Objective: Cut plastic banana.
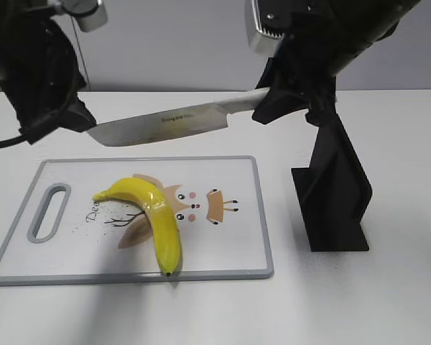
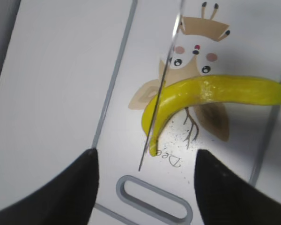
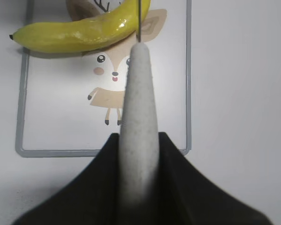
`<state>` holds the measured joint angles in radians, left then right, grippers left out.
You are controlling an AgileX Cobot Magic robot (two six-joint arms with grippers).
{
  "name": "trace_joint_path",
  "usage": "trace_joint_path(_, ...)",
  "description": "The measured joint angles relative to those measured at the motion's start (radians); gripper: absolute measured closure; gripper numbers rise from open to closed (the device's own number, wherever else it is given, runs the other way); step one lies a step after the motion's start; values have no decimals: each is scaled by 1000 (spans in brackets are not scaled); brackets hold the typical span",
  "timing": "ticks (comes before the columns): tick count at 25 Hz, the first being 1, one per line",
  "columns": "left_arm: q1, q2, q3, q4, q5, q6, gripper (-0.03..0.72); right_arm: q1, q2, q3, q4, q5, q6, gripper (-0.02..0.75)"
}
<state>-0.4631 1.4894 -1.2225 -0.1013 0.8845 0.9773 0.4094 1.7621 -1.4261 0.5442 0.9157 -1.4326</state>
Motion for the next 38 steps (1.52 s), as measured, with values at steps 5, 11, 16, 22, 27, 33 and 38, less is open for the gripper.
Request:
trace_joint_path(5,90,-16,-65,95,32,-334,79,0,0,-11,-32,6,266,548)
trace_joint_path(11,299,-16,-124,147,253,-711,101,0,0,-102,-163,98,710,548)
trace_joint_path(16,405,-33,-112,130,325,-775,107,-1,-1,-154,-249,213,1024,548)
trace_joint_path(22,432,-165,35,71,331,-784,140,-1,-56,-70,-237,270,1218,549)
trace_joint_path(27,432,-354,214,59,332,-784,144,-1,-225,142,-230,44,1390,549)
trace_joint_path(33,432,-595,380,41,271,-785,146,-1,-408,367,-373,-220,1670,549)
trace_joint_path(38,432,-804,507,41,261,-785,146,-1,-479,460,-581,-247,1908,549)
